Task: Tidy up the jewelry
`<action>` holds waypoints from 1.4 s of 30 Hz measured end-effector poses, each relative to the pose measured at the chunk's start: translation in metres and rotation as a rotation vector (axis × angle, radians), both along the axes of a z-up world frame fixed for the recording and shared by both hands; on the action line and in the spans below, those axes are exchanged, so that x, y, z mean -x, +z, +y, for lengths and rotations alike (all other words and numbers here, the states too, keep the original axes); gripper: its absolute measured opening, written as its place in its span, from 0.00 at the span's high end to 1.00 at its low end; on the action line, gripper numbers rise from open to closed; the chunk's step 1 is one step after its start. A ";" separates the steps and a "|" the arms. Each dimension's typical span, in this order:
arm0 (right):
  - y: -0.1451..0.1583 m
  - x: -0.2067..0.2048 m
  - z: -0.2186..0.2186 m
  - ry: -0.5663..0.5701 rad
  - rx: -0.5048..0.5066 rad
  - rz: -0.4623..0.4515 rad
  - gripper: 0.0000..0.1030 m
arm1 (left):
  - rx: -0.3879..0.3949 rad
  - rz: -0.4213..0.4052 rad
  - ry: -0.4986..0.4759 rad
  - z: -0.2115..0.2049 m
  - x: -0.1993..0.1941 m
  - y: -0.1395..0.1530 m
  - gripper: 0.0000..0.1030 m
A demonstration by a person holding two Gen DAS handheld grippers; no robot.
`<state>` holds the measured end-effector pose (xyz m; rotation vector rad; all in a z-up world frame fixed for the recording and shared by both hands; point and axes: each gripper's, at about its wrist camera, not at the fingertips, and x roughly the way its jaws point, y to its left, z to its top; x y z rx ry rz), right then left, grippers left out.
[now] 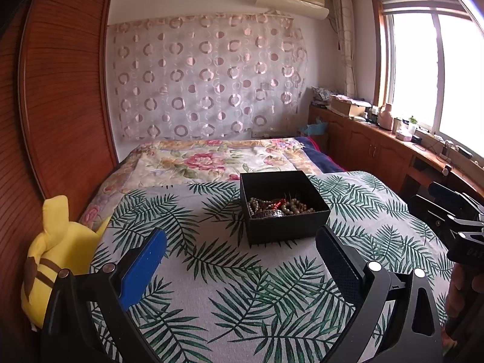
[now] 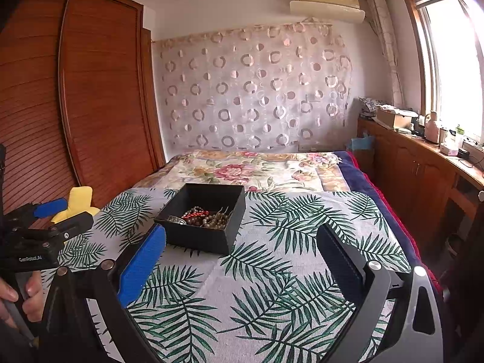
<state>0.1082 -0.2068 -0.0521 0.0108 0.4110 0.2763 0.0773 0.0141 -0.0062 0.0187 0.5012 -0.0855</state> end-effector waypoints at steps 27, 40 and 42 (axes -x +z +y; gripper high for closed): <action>-0.002 0.001 -0.004 -0.005 0.000 0.000 0.02 | 0.000 -0.007 -0.006 -0.003 0.000 0.007 0.07; -0.003 0.000 -0.005 -0.007 -0.001 -0.001 0.02 | -0.003 -0.027 -0.003 -0.006 0.003 0.015 0.07; -0.003 0.000 -0.005 -0.004 -0.001 0.000 0.02 | -0.005 -0.029 -0.002 -0.006 0.004 0.015 0.07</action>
